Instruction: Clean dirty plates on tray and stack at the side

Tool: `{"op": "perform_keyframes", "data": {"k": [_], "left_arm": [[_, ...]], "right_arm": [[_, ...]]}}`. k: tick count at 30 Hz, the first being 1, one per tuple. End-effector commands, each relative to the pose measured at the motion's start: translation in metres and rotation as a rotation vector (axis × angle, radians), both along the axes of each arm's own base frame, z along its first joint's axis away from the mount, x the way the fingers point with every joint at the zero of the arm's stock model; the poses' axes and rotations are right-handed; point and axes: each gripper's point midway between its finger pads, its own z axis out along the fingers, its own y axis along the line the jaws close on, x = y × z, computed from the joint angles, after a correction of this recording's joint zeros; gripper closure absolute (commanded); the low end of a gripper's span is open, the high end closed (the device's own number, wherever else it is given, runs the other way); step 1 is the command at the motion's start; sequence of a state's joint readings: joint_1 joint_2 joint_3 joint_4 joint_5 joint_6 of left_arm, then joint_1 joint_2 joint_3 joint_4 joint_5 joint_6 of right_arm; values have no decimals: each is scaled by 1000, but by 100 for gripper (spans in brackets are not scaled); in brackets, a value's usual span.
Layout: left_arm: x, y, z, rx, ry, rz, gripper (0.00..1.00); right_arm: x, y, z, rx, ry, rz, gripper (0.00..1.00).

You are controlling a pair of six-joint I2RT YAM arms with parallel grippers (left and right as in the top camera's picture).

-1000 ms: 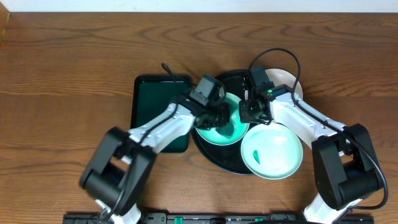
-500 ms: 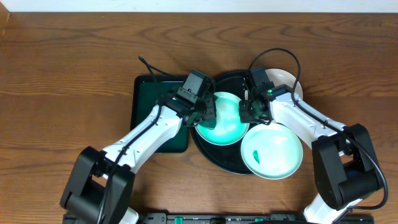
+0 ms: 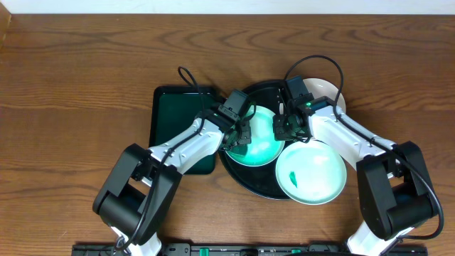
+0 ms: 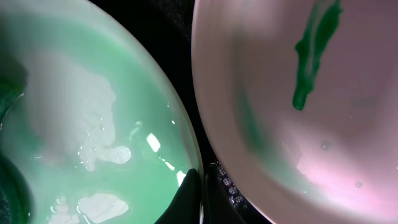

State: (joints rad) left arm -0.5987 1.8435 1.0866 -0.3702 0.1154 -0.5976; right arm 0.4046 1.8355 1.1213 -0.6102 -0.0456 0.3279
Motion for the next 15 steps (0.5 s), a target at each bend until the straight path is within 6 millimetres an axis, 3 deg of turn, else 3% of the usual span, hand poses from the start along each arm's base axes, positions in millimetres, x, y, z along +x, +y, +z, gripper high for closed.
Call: {"op": "perform_keyframes", "data": {"k": [1,10,15], "left_arm": [[-13,-3,-16,33,36,-42,93],[-24,-54,1,-217,80,-149,93],[-18,-66,23,-279,39,-171,92]], "right_arm": [[-5,11,3,31,3,39,99],[-5,11,3,31,2,39,99],[-5,11,3,31,2,39,99]]}}
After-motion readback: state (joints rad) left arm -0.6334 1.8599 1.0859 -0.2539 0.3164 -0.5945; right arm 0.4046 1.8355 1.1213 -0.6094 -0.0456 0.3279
